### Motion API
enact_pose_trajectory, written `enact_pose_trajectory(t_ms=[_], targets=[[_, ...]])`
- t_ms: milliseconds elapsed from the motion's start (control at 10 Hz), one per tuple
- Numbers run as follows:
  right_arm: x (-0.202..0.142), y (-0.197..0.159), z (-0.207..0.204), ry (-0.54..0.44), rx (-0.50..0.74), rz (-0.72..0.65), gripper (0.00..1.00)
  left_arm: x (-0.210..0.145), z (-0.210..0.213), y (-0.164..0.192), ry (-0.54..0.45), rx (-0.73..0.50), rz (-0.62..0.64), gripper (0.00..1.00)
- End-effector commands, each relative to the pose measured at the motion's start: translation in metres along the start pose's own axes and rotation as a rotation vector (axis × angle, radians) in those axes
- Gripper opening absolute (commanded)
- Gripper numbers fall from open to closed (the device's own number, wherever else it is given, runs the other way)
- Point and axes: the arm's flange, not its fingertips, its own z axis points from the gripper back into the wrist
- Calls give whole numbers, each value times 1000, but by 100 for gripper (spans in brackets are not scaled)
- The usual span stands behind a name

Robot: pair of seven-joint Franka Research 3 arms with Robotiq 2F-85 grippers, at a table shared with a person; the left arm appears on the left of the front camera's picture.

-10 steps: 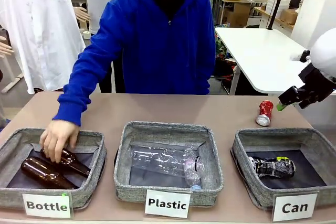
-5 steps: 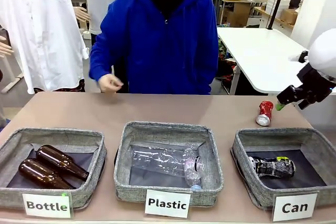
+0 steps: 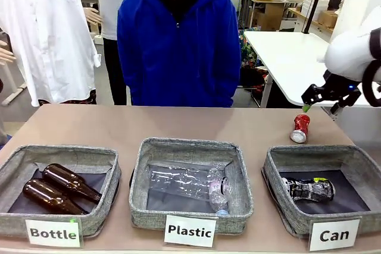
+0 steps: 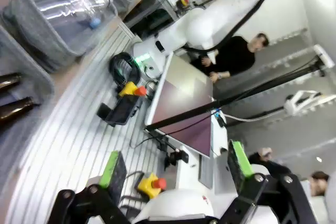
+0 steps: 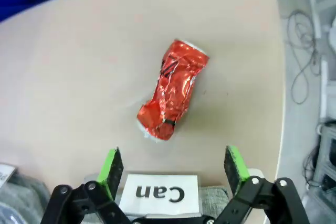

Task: Sort the can waste into the basket.
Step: Pick up the can waste from the table and place it in the right Fabric basket.

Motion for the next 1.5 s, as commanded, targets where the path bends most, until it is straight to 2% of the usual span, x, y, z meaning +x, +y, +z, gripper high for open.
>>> enact_pose_trajectory(t_ms=[0, 100, 200, 400, 500, 600, 700, 800, 900, 1000, 1100, 1200, 1400], targets=[[19, 11, -8, 60, -67, -49, 100, 14, -34, 21, 24, -48, 4, 100], [22, 12, -12, 75, -86, -53, 100, 15, -52, 35, 13, 6, 108, 100], [22, 13, -16, 98, -98, -44, 100, 14, -20, 13, 36, -27, 6, 100], [26, 13, -21, 122, -102, -48, 100, 14, -20, 13, 36, -27, 6, 100], [28, 12, -21, 151, -67, -101, 100, 14, -20, 13, 36, -27, 6, 100], [25, 13, -22, 168, -48, -183, 100, 14, -20, 13, 36, -27, 6, 100], [26, 16, -21, 157, -19, -331, 100, 14, -20, 13, 36, -27, 6, 100], [30, 17, -20, 84, 14, -473, 100, 14, -20, 13, 36, -27, 6, 100], [33, 16, -24, 68, 7, -617, 100, 14, -20, 13, 36, -27, 6, 100], [33, 14, -29, 55, -26, -647, 100, 14, -20, 13, 36, -27, 6, 100], [33, 15, -28, 26, -52, -602, 100, 14, -20, 13, 36, -27, 6, 100], [27, 8, -21, 112, 11, -570, 100, 14, -20, 13, 36, -27, 6, 100], [31, 7, -25, 77, 3, -615, 100, 14, -20, 13, 36, -27, 6, 100]])
